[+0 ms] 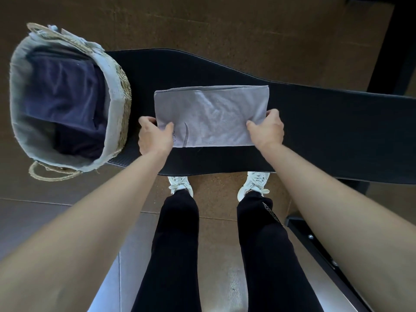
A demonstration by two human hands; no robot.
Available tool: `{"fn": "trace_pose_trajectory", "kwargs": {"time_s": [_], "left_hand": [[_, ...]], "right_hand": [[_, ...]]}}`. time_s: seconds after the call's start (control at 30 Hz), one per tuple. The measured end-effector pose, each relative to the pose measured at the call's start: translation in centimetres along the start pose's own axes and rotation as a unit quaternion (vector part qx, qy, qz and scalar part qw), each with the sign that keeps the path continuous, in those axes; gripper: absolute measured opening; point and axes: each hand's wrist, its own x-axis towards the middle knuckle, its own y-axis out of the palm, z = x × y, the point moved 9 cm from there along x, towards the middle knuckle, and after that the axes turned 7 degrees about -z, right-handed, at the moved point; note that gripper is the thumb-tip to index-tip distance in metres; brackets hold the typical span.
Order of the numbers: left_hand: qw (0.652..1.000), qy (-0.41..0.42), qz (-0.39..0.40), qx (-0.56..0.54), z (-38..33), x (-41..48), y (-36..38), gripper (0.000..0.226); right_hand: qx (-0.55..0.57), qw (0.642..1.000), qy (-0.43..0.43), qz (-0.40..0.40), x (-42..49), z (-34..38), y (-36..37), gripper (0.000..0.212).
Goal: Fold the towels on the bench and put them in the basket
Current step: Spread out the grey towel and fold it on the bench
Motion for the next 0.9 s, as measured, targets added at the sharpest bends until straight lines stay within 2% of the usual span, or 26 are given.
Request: {"fn": "trace_pose_trajectory", "kwargs": {"time_s": [0.1,0.2,0.37,0.5,0.7,0.77,0.83,0.9], "left_hand": [[1.000,-0.014,0.022,0.002,1.2,-0.2,0.3,0.045],[0.996,-0.016,0.072,-0.042,2.0,-0.5,0.9,0.034],[0.982,-0.010,0.123,-0.144,2.6,-1.5,0.9,0.023],[0.953,-0.021,0.172,-0.250,2.3,-2.4,1.4,0.041],[0.912,-0.096,0.245,-0.313,2.4,-2.8,2.4,0.033],[0.894,-0.120,0.249,-0.352,2.6,-2.9,2.4,0.037],[0.861,-0.138,0.279,-0.404,2.6,-3.0,2.8,0.049],[0.838,-0.132,0.309,-0.430,2.3,-3.1,2.9,0.057]], "right_hand": [[0.024,0.999,0.008,0.039,-0.3,-0.8,0.6,0.038],[0.094,0.992,-0.001,0.083,-0.8,-1.3,0.3,0.024],[0.148,0.982,-0.056,0.107,-2.8,-0.1,-1.6,0.026],[0.169,0.969,-0.139,0.117,-6.2,3.9,-1.8,0.030],[0.148,0.944,-0.244,0.165,-11.6,10.6,2.7,0.046],[0.113,0.930,-0.261,0.233,-13.6,11.8,6.0,0.052],[0.081,0.906,-0.267,0.317,-15.3,11.9,9.0,0.053],[0.082,0.908,-0.256,0.321,-15.0,11.1,10.1,0.042]]}}
